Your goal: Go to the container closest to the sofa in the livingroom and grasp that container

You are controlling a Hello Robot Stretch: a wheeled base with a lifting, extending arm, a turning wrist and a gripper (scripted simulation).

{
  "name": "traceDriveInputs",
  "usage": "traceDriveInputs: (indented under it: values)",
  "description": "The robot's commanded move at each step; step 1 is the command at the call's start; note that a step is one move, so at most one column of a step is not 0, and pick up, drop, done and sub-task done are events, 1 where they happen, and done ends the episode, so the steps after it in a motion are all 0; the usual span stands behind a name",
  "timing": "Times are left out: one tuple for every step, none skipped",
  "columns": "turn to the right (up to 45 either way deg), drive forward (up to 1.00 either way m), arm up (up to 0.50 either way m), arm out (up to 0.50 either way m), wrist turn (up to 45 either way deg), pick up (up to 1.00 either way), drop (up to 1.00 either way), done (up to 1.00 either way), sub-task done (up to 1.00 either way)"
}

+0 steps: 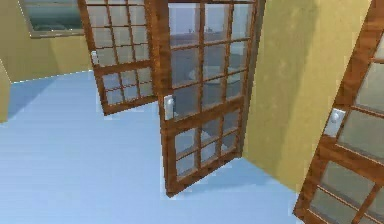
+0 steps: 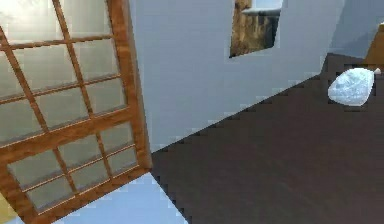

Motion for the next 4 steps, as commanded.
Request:
traceDriveInputs:
  values:
    - [0.0, 0.1, 0.0, 0.0, 0.0, 0.0, 0.0, 0.0, 0.0]
    - [-45.0, 0.0, 0.0, 0.0, 0.0, 0.0, 0.0, 0.0, 0.0]
    - [-12.0, 0.0, 0.0, 0.0, 0.0, 0.0, 0.0, 0.0, 0.0]
    - [0.0, 0.7, 0.0, 0.0, 0.0, 0.0, 0.0, 0.0, 0.0]
